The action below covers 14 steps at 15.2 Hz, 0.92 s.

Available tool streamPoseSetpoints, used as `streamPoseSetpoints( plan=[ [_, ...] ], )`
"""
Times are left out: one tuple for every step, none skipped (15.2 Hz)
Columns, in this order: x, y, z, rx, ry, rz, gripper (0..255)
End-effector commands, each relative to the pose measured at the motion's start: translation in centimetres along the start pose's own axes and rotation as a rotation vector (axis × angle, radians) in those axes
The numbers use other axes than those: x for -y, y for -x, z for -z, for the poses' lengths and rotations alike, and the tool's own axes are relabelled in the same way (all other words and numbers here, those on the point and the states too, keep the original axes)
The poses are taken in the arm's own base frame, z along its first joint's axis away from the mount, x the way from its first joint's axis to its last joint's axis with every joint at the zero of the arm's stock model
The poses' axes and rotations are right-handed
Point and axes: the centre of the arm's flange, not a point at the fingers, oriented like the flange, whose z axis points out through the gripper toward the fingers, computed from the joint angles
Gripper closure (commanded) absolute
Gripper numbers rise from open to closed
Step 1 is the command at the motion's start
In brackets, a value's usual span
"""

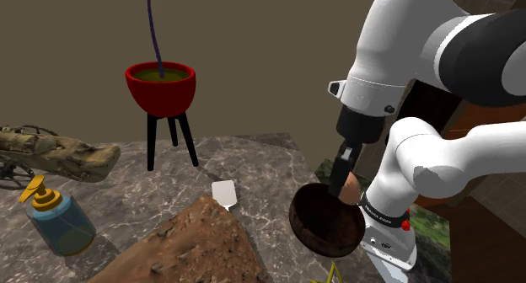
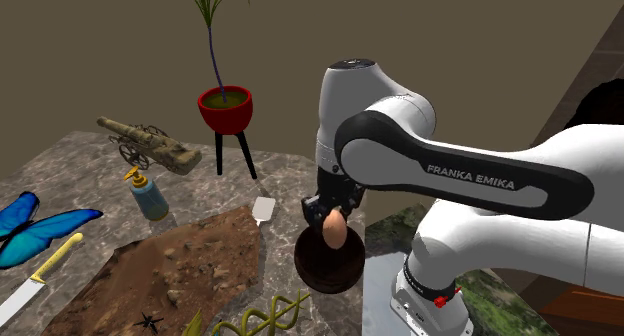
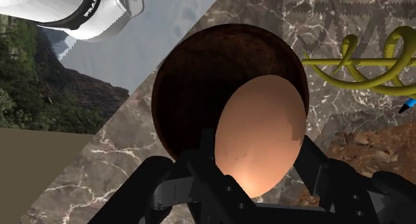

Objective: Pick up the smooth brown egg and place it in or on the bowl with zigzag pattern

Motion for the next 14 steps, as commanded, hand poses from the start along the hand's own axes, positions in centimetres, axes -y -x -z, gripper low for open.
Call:
streamPoseSetpoints(
  plan=[
    [0.2, 0.5, -0.8, 0.000, 0.000, -0.001, 255],
    [0.2, 0.5, -1.3, 0.000, 0.000, -0.001, 255],
    [0.1, 0.4, -1.9, 0.000, 0.000, -0.001, 255],
    [0.1, 0.4, -2.4, 0.000, 0.000, -0.001, 255],
    [0.0, 0.3, -2.9, 0.000, 0.000, -0.001, 255],
    [-0.1, 0.3, -3.4, 0.000, 0.000, -0.001, 255],
    [-0.1, 0.3, -3.9, 0.000, 0.000, -0.001, 255],
    [-0.2, 0.2, -4.5, 0.000, 0.000, -0.001, 255],
    [-0.2, 0.2, -5.0, 0.000, 0.000, -0.001, 255],
    [-0.3, 0.1, -5.5, 0.000, 0.000, -0.001, 255],
    [-0.4, 0.1, -6.4, 0.000, 0.000, -0.001, 255],
    [-0.4, 0.1, -6.4, 0.000, 0.000, -0.001, 255],
    [-0.4, 0.1, -6.4, 0.000, 0.000, -0.001, 255],
    [-0.4, 0.1, -6.4, 0.000, 0.000, -0.001, 255]
  ],
)
